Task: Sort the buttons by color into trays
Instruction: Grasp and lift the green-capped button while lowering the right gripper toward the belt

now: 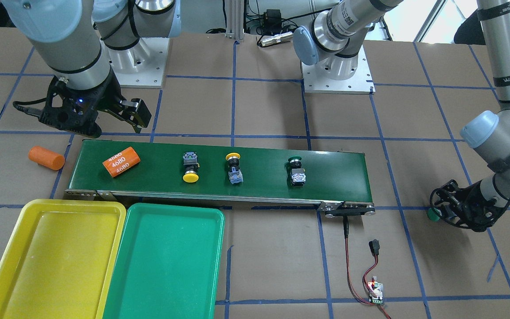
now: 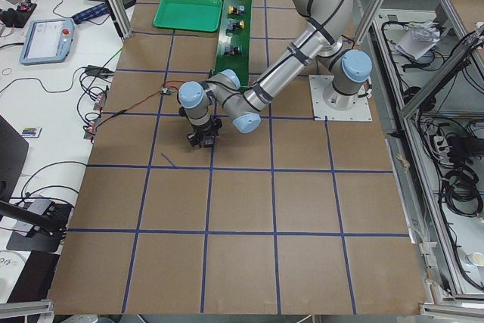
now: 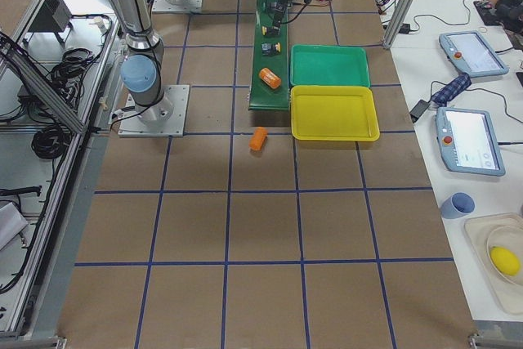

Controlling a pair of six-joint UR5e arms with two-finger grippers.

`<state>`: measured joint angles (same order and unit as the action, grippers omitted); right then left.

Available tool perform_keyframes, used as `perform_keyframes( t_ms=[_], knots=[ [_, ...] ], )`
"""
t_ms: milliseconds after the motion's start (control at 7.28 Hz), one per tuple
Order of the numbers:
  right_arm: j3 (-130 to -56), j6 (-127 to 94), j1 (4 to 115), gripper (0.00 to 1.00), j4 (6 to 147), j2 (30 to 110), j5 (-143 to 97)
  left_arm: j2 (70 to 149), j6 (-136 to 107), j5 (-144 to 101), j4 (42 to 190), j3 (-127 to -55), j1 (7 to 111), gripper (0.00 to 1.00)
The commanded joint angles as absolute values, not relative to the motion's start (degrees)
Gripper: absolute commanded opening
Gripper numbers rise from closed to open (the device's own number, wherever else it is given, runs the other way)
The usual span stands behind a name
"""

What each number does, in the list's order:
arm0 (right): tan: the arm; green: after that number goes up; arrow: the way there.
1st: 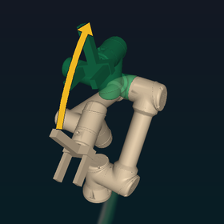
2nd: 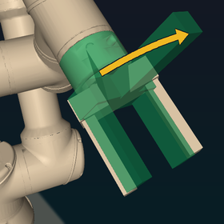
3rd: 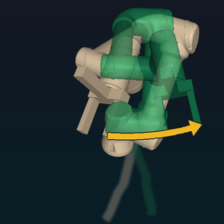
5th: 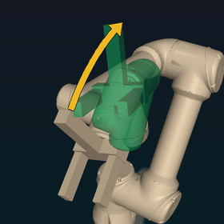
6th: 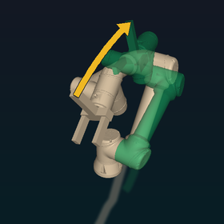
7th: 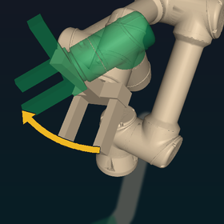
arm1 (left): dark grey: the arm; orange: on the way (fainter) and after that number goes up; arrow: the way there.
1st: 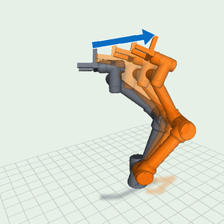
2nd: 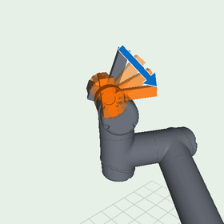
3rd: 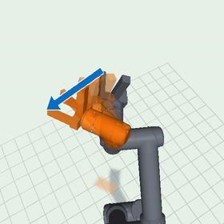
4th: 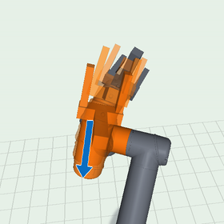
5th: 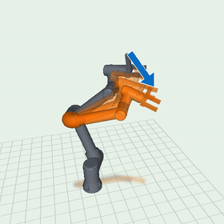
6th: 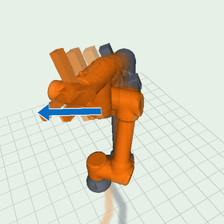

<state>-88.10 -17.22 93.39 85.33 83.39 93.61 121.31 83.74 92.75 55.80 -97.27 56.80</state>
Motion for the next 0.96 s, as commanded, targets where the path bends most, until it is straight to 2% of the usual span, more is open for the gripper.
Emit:
perform_keyframes(
  t_ms=[0,137,412,824],
  knots=[
    [-88.3,-17.8,93.4,1.00,86.5,80.7,94.3,120.6,82.7,92.9,56.5,-97.5,57.0,0.00],
    [-89.8,-17.7,93.5,1.00,87.5,80.3,94.4,119.3,80.1,92.6,58.1,-97.6,56.9,0.00],
    [-95.9,-15.0,93.3,1.00,93.6,79.4,94.6,114.4,53.2,91.6,64.2,-96.4,59.1,0.00],
    [-100.3,-12.9,93.9,1.00,96.5,79.8,93.7,105.4,17.3,90.9,68.3,-100.4,75.4,0.00]
  ],
)
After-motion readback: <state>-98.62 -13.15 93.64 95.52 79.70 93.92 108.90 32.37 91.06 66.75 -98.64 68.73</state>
